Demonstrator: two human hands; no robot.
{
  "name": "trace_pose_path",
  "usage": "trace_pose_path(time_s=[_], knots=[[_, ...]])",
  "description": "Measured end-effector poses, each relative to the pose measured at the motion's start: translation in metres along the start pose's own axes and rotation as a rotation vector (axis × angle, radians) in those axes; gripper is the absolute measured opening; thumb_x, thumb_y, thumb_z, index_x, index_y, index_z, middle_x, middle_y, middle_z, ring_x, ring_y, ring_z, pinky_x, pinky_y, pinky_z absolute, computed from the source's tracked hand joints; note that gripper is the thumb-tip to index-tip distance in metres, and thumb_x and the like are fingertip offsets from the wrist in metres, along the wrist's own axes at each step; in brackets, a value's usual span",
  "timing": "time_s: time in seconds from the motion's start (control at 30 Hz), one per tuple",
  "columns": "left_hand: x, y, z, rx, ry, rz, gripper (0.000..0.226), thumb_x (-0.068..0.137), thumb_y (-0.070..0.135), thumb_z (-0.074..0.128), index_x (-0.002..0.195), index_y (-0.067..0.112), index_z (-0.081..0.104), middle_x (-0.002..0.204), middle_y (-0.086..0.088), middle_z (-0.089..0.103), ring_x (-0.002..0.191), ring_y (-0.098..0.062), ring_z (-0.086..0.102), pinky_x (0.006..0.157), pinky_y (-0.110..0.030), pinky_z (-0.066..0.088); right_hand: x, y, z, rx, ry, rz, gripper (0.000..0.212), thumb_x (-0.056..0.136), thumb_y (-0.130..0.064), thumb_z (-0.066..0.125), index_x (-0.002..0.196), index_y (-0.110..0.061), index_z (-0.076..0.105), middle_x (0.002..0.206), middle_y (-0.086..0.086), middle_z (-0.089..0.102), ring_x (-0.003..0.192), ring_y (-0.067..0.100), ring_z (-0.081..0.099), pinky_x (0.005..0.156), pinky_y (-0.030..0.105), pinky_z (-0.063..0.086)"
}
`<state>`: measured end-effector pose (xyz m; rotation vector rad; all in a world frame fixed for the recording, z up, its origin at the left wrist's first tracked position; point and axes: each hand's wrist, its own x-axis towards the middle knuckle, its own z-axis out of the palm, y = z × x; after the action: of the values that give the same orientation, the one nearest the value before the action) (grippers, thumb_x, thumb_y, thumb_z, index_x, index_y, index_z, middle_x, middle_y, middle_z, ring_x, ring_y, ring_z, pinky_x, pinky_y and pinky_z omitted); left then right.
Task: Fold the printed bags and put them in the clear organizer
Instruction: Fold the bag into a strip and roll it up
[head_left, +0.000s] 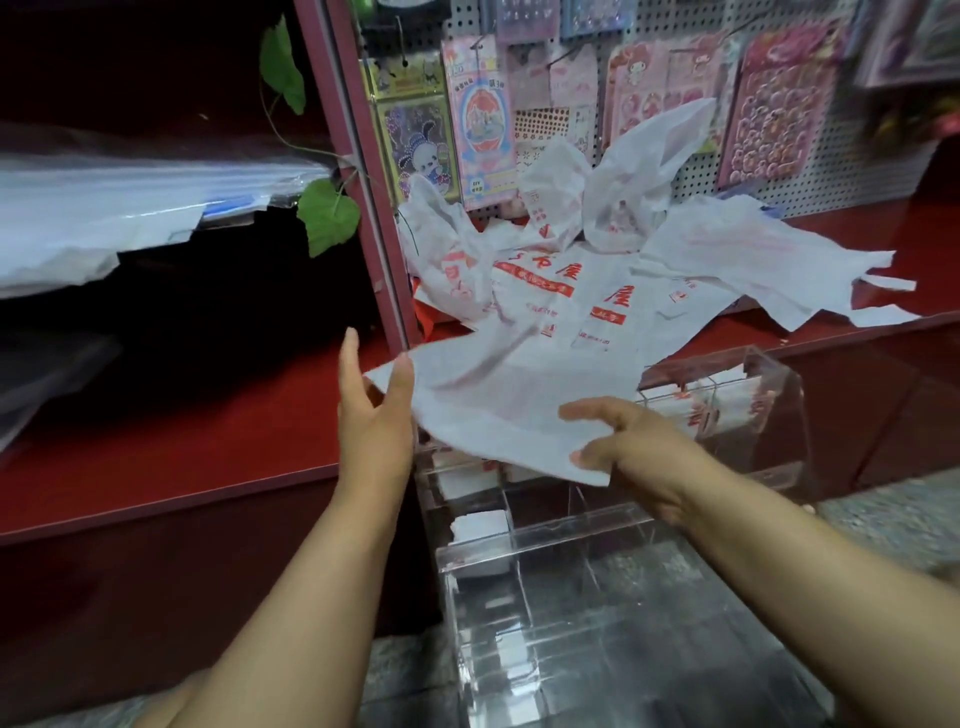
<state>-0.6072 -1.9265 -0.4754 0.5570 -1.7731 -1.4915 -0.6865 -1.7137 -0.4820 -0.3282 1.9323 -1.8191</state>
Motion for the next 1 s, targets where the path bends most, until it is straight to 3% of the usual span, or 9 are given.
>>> trace_pose_path(time_s=[0.07,0.13,0.3,0.47,0.57,0.63,0.73,0.87,1.0], knots=[[-0.001,0.008,-0.012,0.181,0.163,-0.036,0.060,0.090,0.054,0.055,0.145,0.049,0.032,0.152,-0.006,0.030,0.115,-0.004,0.045,0.104,-0.031,0.031,-0.009,0.006,-0.004,-0.203,-0.081,0.017,0.048,0.075,0.014,0.060,0.112,-0.017,0.067,0.111,0.000,0.062,0.087,0.011,0.059,0.065,0.016,0.043],[0.006,0.011,-0.030,0.408,0.218,-0.014,0.055,0.092,0.053,0.052,0.144,0.040,0.039,0.154,-0.005,0.028,0.135,-0.021,0.033,0.110,-0.039,0.028,-0.014,0.009,-0.010,-0.392,-0.167,0.020,0.045,0.075,0.010,0.063,0.108,-0.021,0.070,0.114,-0.003,0.062,0.087,0.009,0.058,0.064,0.015,0.043],[0.008,-0.001,-0.039,0.549,-0.142,-0.004,0.062,0.087,0.047,0.066,0.140,0.023,0.048,0.140,-0.002,0.053,0.133,-0.023,0.044,0.111,-0.043,0.036,-0.018,0.008,-0.028,-0.586,-0.235,0.004,0.027,0.082,-0.001,0.068,0.088,-0.027,0.074,0.089,-0.015,0.065,0.061,-0.002,0.059,0.054,0.010,0.042],[0.004,-0.005,-0.033,0.609,-0.296,-0.114,0.083,0.083,0.043,0.073,0.151,0.028,0.026,0.146,0.000,0.046,0.131,-0.025,0.046,0.108,-0.040,0.039,-0.015,0.011,-0.040,-0.738,-0.328,-0.016,0.024,0.085,-0.006,0.067,0.089,-0.028,0.077,0.093,-0.024,0.067,0.081,-0.009,0.064,0.067,0.004,0.043],[0.000,-0.005,-0.028,0.607,-0.300,-0.121,0.094,0.081,0.022,0.079,0.154,0.025,0.021,0.152,0.001,0.037,0.135,-0.023,0.041,0.103,-0.031,0.037,-0.008,0.018,-0.044,-0.736,-0.310,-0.059,0.027,0.083,-0.010,0.070,0.088,-0.035,0.076,0.117,-0.018,0.063,0.109,0.011,0.062,0.094,0.024,0.047],[-0.001,-0.006,-0.026,0.534,-0.262,-0.145,0.091,0.078,0.014,0.080,0.151,0.029,0.028,0.149,0.003,0.039,0.131,-0.023,0.043,0.103,-0.034,0.041,-0.002,0.024,-0.045,-0.667,-0.306,-0.075,0.030,0.082,-0.010,0.072,0.097,-0.035,0.073,0.120,-0.022,0.060,0.116,0.010,0.058,0.100,0.026,0.043],[0.001,-0.009,-0.028,0.431,-0.234,-0.146,0.059,0.076,0.009,0.081,0.123,0.031,0.055,0.123,0.004,0.054,0.104,-0.022,0.057,0.087,-0.037,0.053,0.009,0.030,-0.047,-0.411,-0.259,-0.095,0.037,0.082,-0.012,0.074,0.110,-0.036,0.068,0.122,-0.028,0.056,0.126,0.004,0.046,0.110,0.031,0.034],[0.005,-0.007,-0.040,0.360,-0.252,-0.161,0.013,0.077,0.014,0.082,0.077,0.024,0.074,0.097,-0.002,0.072,0.088,-0.026,0.069,0.082,-0.044,0.057,0.018,0.028,-0.046,-0.265,-0.164,-0.130,0.036,0.087,-0.009,0.068,0.116,-0.030,0.067,0.122,-0.021,0.058,0.119,0.002,0.049,0.093,0.017,0.038],[0.007,0.001,-0.057,0.202,-0.410,-0.234,0.037,0.081,0.003,0.075,0.109,0.026,0.070,0.116,-0.003,0.066,0.108,-0.014,0.065,0.093,-0.035,0.053,0.020,0.019,-0.045,-0.289,-0.210,-0.189,0.052,0.087,-0.002,0.065,0.127,-0.032,0.056,0.124,-0.023,0.049,0.118,0.001,0.044,0.086,0.009,0.038]])
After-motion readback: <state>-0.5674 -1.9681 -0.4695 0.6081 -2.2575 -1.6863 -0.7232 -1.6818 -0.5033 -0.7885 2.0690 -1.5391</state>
